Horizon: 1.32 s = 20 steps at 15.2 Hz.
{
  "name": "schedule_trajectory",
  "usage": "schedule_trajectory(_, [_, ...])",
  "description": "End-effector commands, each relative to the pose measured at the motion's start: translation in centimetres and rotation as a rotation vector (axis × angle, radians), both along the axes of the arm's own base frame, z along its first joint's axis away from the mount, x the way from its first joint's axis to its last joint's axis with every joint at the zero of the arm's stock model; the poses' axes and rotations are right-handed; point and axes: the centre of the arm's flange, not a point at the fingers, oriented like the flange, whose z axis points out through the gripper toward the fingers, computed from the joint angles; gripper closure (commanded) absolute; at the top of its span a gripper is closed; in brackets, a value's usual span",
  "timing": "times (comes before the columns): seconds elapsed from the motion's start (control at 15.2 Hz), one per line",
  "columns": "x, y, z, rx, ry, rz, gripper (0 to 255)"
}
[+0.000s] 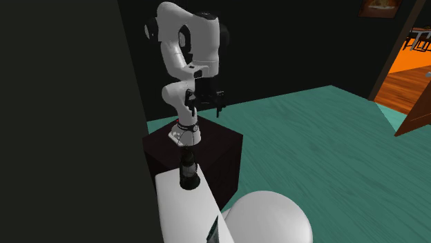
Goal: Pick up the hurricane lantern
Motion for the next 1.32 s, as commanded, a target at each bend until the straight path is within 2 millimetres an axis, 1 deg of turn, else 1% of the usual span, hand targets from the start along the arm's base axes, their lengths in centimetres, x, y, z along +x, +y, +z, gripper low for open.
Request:
schedule_trajectory(0.0, [-1.3,-2.0,-1.4,0.001,-0.015,-0.157,0])
schedule_trajectory(0.33, [-5.4,-5.9,-4.9,0.003,-0.050,-0.527,0])
schedule_trajectory(0.4, [-5.6,-6.1,-5.2,0.004,-0.052,-0.550,0])
schedule_trajectory(0.79, [-5.6,-6.1,-8.3,0.004,-0.052,-0.550,0])
schedule_trajectory(0.86, [-5.6,-6.1,-9.2,0.004,-0.052,-0.550,0])
schedule_trajectory(0.99, [-5.7,-6.1,-9.2,0.004,-0.052,-0.550,0])
schedule_trajectory(1.06, [-5.6,-6.1,-9.2,0.003,-0.052,-0.550,255])
schedule_trajectory(1.25, [-5.6,-6.0,-9.2,0.003,-0.052,-0.550,255])
